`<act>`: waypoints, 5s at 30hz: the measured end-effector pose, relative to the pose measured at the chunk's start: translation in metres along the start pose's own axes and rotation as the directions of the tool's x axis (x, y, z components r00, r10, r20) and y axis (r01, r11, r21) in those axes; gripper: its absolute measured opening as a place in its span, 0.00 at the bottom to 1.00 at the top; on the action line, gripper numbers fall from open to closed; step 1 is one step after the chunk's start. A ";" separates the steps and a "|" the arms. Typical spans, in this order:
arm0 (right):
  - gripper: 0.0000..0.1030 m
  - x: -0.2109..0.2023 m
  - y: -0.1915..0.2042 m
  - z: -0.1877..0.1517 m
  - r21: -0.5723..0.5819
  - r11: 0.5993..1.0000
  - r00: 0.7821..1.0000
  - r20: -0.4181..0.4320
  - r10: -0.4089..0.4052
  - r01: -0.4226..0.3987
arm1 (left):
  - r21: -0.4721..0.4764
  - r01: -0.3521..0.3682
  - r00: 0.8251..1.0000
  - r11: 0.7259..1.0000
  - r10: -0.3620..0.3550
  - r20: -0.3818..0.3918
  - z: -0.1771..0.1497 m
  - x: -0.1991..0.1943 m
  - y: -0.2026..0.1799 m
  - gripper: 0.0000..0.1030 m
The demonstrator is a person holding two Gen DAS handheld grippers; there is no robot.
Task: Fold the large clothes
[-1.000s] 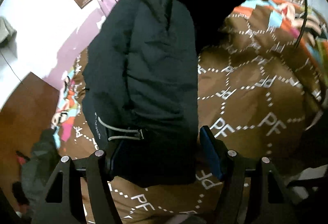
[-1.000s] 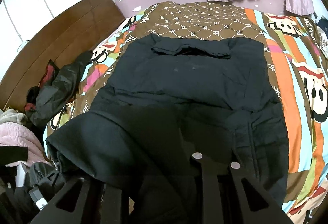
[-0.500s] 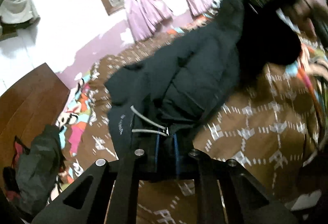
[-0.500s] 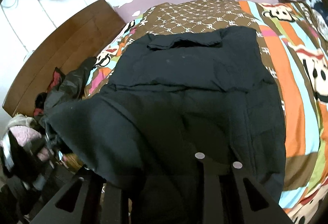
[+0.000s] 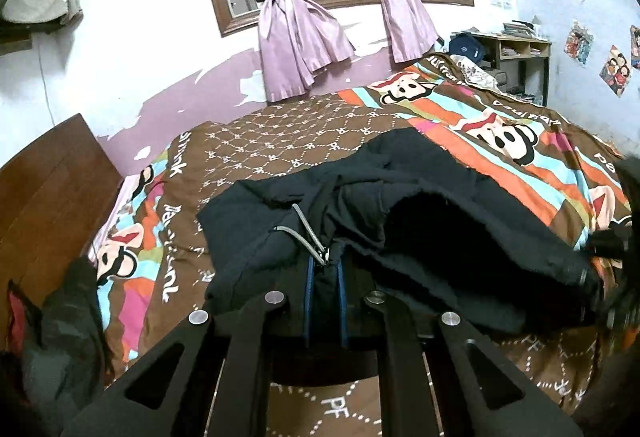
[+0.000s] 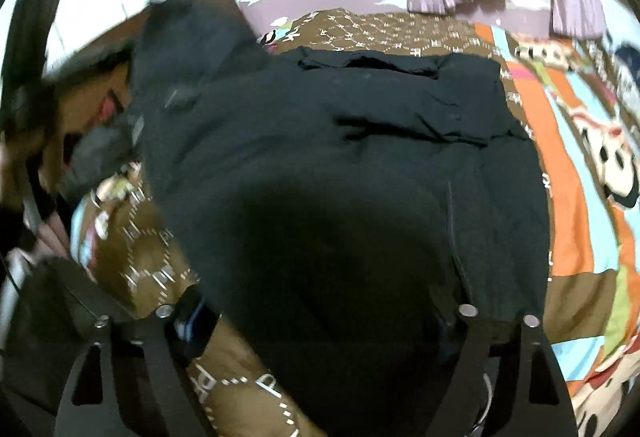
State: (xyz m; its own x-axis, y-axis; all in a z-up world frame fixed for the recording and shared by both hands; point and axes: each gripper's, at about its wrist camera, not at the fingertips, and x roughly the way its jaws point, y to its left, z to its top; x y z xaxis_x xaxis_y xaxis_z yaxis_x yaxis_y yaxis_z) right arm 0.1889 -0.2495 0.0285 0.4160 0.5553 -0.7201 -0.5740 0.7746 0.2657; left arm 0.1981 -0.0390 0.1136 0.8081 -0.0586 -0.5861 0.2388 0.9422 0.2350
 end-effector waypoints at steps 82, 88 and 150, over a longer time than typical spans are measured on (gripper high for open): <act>0.06 -0.007 0.035 0.160 -0.264 0.780 0.773 0.498 -0.393 0.567 | -0.109 -0.017 0.987 0.994 0.034 0.157 0.015 -0.040 0.098 0.07; 0.06 0.058 0.000 0.200 -0.258 0.772 0.778 0.455 -0.434 0.582 | -0.123 -0.069 0.990 0.990 0.083 0.113 0.034 0.036 0.128 0.07; 1.00 0.105 -0.075 0.132 -0.018 0.971 0.934 0.279 -0.224 0.238 | -0.350 0.166 0.976 0.922 -0.102 0.193 -0.018 0.112 0.165 0.91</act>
State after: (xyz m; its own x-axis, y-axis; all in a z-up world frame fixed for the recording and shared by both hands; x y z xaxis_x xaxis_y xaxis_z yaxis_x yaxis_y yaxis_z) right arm 0.3685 -0.2092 0.0181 0.7139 0.4294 -0.5531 -0.4706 0.8791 0.0751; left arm 0.3183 0.1159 0.0725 0.8679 -0.2170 -0.4467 0.1658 0.9745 -0.1513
